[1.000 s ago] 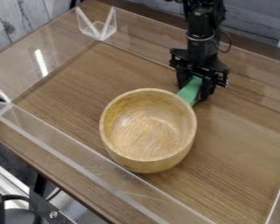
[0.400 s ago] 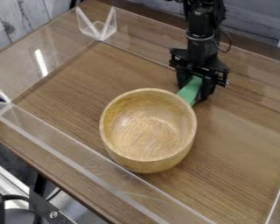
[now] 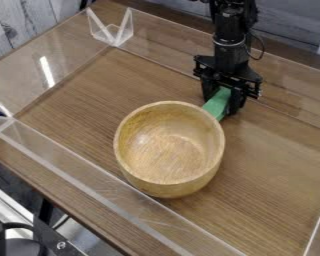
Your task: Remove the green block from inside the brown bowl and put it on the table
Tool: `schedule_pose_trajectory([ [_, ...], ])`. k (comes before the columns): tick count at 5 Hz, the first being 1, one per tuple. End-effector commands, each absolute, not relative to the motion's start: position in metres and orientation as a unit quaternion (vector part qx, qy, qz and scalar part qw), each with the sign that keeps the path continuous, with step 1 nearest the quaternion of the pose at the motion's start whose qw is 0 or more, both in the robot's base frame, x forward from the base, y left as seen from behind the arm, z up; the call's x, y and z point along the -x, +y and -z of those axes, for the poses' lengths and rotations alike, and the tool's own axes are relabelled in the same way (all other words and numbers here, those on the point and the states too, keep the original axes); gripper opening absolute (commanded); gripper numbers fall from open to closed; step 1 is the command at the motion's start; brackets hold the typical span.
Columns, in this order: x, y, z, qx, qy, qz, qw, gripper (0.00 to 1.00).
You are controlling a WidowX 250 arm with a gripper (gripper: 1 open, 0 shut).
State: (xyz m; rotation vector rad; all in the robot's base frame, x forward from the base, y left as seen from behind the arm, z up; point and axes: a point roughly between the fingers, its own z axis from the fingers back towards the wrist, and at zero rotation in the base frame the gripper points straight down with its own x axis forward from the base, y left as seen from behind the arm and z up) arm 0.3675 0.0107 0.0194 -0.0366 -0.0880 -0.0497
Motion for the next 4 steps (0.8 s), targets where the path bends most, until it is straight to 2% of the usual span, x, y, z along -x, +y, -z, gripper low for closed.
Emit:
schedule_pose_trajectory([
  [1,-0.372,0.029,-0.0244,0.016,-0.055,-0.005,0.998,0.0],
  [4,-0.3717,0.0281,-0.0237,0.019,-0.053,-0.007,0.998,0.0],
])
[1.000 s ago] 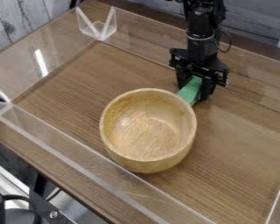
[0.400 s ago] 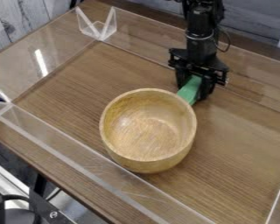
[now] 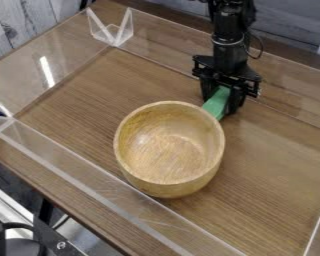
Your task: Remove the green block from inside the brown bowl and put it on the table
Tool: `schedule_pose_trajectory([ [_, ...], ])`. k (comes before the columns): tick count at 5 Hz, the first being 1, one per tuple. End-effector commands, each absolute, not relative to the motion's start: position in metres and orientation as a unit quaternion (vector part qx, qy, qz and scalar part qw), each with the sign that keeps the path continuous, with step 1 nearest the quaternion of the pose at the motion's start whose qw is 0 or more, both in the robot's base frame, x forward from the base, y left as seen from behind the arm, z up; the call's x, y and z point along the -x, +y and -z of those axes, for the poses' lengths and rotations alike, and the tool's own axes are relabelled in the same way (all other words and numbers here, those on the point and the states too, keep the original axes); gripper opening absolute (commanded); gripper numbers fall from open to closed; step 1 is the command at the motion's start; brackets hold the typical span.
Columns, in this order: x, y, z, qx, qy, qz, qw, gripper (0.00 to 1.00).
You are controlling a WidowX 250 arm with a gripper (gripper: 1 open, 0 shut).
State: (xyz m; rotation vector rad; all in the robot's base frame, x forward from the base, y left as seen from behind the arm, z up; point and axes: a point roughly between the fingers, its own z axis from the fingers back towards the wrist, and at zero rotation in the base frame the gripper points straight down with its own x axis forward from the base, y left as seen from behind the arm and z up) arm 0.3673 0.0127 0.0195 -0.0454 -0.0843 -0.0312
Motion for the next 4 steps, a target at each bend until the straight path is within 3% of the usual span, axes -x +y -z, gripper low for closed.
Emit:
schedule_pose_trajectory([
  [1,-0.3717,0.0277,-0.0234,0.02,-0.052,-0.007,0.998,0.0],
  [4,-0.3721,0.0263,-0.0241,0.023,-0.05,-0.007,0.998,0.0],
])
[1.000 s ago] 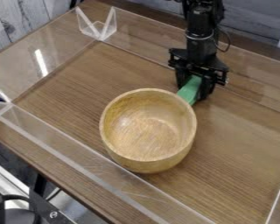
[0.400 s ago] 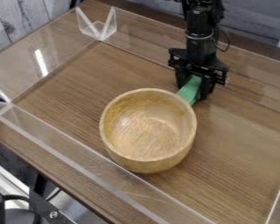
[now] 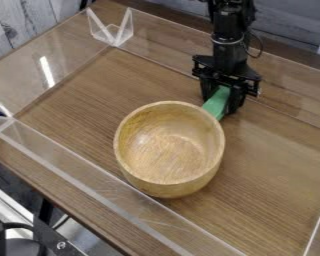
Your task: Remove the green block from inside the brown bowl and put it on the table
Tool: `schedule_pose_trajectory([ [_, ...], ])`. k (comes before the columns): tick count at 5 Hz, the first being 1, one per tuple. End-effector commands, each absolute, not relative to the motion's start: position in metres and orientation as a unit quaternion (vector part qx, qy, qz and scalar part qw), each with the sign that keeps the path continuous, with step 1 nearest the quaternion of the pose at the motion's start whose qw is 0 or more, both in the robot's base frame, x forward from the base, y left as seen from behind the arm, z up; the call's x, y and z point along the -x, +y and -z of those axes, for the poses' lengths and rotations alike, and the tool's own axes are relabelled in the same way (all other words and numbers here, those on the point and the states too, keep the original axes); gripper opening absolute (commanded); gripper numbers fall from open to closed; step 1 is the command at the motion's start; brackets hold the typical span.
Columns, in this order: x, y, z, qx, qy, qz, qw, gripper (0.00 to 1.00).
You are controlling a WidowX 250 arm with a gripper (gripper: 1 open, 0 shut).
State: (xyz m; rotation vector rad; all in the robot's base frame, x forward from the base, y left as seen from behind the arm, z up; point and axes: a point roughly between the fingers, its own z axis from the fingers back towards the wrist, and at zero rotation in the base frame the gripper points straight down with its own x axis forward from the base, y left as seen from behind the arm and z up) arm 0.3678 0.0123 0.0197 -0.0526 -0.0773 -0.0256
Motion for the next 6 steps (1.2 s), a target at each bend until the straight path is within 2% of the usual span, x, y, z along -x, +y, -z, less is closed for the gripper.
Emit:
schedule_pose_trajectory([
  [1,-0.3717,0.0259,-0.0235,0.024,-0.049,-0.007,0.998,0.0],
  [6,-0.3692,0.0237,-0.0224,0.029,-0.045,-0.007,0.999,0.0],
])
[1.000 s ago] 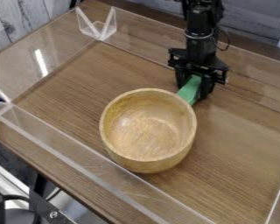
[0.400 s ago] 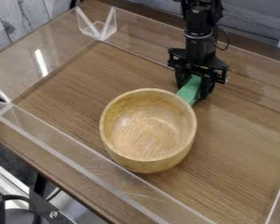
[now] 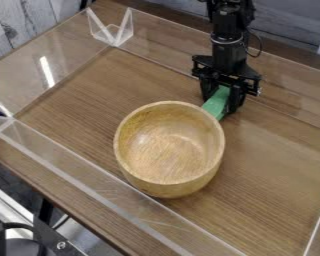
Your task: Remove the green block from inside the brown bowl and put it on the table
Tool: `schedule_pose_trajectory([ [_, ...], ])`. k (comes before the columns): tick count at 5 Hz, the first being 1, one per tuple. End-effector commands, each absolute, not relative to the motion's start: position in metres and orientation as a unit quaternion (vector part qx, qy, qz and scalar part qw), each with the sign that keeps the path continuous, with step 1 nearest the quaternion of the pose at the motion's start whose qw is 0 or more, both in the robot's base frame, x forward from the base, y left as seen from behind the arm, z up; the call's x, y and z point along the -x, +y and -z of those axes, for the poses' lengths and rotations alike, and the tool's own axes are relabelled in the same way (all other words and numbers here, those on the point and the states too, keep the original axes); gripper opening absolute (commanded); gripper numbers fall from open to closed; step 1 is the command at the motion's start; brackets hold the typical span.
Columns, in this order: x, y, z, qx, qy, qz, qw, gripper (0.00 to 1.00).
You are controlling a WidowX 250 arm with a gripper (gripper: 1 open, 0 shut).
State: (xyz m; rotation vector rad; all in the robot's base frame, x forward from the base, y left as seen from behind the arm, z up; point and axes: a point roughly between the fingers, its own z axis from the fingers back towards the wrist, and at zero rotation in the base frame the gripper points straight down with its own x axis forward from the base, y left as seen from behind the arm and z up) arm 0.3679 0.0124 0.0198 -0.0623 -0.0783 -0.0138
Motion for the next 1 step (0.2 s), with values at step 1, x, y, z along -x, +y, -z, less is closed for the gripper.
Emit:
schedule_pose_trajectory([
  [1,-0.3686,0.0233,-0.0218,0.03,-0.045,-0.006,0.999,0.0],
])
